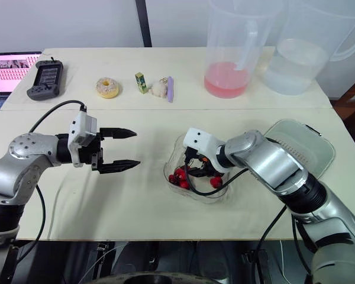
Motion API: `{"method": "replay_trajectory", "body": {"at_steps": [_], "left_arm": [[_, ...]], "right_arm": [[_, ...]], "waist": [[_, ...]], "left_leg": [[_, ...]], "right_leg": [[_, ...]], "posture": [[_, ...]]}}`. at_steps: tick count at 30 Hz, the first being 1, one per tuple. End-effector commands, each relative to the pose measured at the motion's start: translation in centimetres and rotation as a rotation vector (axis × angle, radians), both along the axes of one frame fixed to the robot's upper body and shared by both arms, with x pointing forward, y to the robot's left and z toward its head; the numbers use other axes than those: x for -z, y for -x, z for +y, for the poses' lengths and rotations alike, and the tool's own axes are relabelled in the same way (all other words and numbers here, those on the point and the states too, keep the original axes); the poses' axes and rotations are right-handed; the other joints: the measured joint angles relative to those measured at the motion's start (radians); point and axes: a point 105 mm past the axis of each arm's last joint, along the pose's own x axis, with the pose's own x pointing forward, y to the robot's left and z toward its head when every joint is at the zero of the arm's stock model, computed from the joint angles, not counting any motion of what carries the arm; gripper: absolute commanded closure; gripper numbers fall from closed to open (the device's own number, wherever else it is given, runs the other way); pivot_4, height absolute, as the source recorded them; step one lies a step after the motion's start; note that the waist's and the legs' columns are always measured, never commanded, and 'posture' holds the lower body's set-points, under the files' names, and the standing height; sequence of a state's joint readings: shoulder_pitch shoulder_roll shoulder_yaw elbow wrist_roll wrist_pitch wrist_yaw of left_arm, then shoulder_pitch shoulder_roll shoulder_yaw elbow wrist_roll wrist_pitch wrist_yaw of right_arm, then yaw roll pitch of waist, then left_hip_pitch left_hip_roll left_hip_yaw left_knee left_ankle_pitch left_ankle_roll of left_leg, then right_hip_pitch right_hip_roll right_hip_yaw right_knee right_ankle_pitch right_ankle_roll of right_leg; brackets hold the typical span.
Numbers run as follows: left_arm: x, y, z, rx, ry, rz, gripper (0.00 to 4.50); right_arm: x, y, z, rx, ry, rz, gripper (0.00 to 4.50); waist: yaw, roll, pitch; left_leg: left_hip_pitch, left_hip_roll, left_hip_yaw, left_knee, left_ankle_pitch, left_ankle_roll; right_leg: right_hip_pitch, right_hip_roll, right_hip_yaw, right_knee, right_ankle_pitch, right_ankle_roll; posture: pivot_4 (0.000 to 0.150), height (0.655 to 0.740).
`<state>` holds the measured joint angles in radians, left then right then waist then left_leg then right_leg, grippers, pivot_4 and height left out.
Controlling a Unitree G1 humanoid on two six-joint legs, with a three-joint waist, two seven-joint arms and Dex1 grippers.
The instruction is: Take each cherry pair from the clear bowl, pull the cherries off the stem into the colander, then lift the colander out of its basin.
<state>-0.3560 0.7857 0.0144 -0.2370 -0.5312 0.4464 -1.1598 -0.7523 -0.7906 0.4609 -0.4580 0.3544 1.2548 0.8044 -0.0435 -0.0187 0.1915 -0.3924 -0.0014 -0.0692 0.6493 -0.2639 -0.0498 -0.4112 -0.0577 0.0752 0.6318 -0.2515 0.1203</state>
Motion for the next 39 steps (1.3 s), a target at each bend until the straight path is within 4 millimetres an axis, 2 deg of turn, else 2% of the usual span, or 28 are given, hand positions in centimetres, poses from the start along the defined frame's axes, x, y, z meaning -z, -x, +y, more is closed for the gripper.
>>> {"method": "replay_trajectory", "body": {"at_steps": [1,7,12,16,26,29,33,35,39], "left_arm": [[-0.7,0.2,0.0,0.010,-0.008,-0.039,0.00],[-0.7,0.2,-0.2,0.017,-0.005,-0.039,0.00],[-0.5,0.2,-0.2,0.017,-0.010,-0.036,0.00],[-0.4,0.2,-0.2,0.019,-0.012,-0.035,0.00],[-0.6,0.2,-0.1,0.019,-0.010,-0.033,0.00],[-0.6,0.2,-0.1,0.018,-0.011,-0.033,0.00],[-0.6,0.2,-0.2,0.021,-0.009,-0.031,0.00],[-0.5,0.2,-0.2,0.022,-0.009,-0.031,0.00],[-0.5,0.2,-0.3,0.021,-0.008,-0.031,0.00]], "right_arm": [[-3.2,-1.7,-0.4,0.025,-0.032,-0.129,1.79],[-3.8,-1.3,-0.3,0.006,-0.047,-0.124,1.79],[-4.7,0.5,1.5,-0.052,-0.109,-0.069,1.79],[-3.1,2.1,2.6,-0.099,-0.101,-0.001,1.79],[-1.8,2.8,3.7,-0.111,-0.101,0.053,1.79],[-1.9,2.9,3.8,-0.114,-0.113,0.054,2.64],[-1.8,3.0,4.2,-0.115,-0.166,0.081,4.46],[-0.8,2.7,4.0,-0.101,-0.133,0.087,4.46],[-0.2,2.7,4.1,-0.100,-0.114,0.108,4.46]], "waist": [[-0.001,0.000,0.000],[0.000,0.000,0.000],[-0.001,0.000,0.000],[0.000,0.000,0.000],[0.000,0.000,0.000],[0.000,0.000,0.000],[0.000,0.000,0.000],[0.000,0.000,0.000],[0.000,0.000,0.000]], "left_leg": [[0.000,0.000,0.000,0.000,0.000,0.000],[0.000,0.000,0.000,-0.001,0.000,0.000],[0.000,0.000,-0.001,-0.001,0.000,0.000],[0.000,0.000,-0.001,-0.001,0.000,0.000],[0.000,0.000,-0.002,-0.001,0.000,0.000],[0.000,0.000,-0.002,-0.001,0.000,0.000],[0.000,0.000,-0.002,-0.001,0.000,0.000],[0.000,0.000,-0.002,-0.001,0.000,0.000],[0.000,0.000,-0.002,-0.001,0.000,0.000]], "right_leg": [[0.000,0.000,0.000,0.000,0.000,0.000],[0.000,0.000,0.000,0.000,0.000,0.000],[0.000,0.000,0.000,0.000,0.000,0.000],[0.000,0.001,-0.001,0.000,0.000,0.000],[0.000,0.000,-0.001,0.000,0.000,0.000],[0.000,0.000,-0.001,0.000,0.000,0.000],[0.000,0.000,-0.001,0.000,0.000,0.000],[0.000,0.001,-0.001,0.000,0.000,0.000],[0.000,0.000,-0.001,0.000,0.000,0.000]], "posture": [[0.150,0.7400],[0.150,0.7400],[0.150,0.7400],[0.150,0.7400],[0.150,0.7400],[0.150,0.7400],[0.150,0.7400],[0.150,0.7400],[0.150,0.7400]]}}
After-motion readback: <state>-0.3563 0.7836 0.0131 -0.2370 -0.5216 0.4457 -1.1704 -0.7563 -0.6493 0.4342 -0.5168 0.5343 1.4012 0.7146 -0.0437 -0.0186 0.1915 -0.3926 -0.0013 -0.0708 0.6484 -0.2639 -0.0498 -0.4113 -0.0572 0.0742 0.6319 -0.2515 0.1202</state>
